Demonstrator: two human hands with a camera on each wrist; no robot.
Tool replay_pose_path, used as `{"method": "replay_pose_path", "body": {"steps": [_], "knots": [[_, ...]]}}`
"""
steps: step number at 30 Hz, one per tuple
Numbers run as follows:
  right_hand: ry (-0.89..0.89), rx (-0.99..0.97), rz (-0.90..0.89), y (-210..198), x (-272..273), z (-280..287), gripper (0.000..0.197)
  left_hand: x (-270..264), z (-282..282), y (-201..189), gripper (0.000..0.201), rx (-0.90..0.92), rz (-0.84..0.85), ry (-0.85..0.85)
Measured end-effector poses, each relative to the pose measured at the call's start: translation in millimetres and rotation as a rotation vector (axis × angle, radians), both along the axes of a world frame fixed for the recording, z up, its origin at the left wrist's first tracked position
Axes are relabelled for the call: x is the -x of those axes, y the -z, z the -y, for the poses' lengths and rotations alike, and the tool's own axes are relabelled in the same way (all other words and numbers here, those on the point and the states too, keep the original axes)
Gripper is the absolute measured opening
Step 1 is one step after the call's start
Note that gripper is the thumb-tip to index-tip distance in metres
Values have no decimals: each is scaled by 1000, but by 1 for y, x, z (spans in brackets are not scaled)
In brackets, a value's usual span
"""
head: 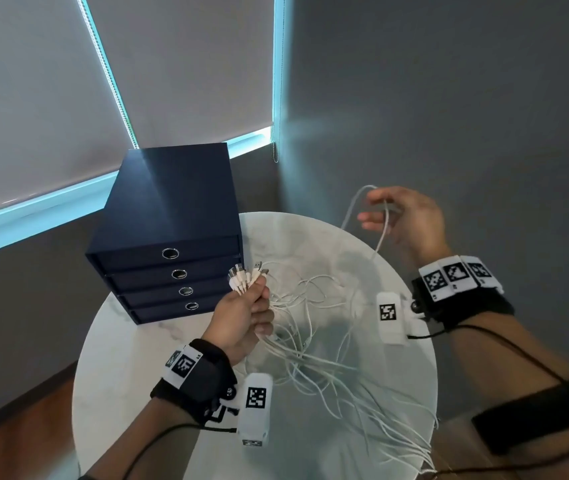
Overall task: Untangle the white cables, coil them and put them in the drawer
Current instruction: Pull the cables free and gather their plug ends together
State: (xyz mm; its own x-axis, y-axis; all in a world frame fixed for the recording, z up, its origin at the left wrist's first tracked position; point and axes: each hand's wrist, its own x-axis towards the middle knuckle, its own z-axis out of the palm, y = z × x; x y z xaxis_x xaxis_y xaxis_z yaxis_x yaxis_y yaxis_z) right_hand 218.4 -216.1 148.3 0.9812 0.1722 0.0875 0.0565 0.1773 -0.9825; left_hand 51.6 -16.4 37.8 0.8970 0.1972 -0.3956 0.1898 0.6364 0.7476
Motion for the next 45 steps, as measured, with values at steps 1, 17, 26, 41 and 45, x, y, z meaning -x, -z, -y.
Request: {"method": "replay_pose_path", "body": {"steps": [1, 17, 26, 41, 45], "knots": [[-58, -13, 5, 1, 11, -7, 22, -2, 3, -1, 34, 65, -1, -4], [-757, 692, 45, 79, 112, -28, 7, -16, 3, 18, 35, 467, -104, -337], [-1079, 992, -295, 111, 90, 58, 15, -12, -27, 30, 32, 454, -96, -454], [-646, 1524, -426, 139, 32, 115, 3, -9, -4, 23, 29, 110, 48, -445], [-445, 1250, 50, 120, 29, 63, 12, -4, 16, 12, 28, -67, 147, -340]]}}
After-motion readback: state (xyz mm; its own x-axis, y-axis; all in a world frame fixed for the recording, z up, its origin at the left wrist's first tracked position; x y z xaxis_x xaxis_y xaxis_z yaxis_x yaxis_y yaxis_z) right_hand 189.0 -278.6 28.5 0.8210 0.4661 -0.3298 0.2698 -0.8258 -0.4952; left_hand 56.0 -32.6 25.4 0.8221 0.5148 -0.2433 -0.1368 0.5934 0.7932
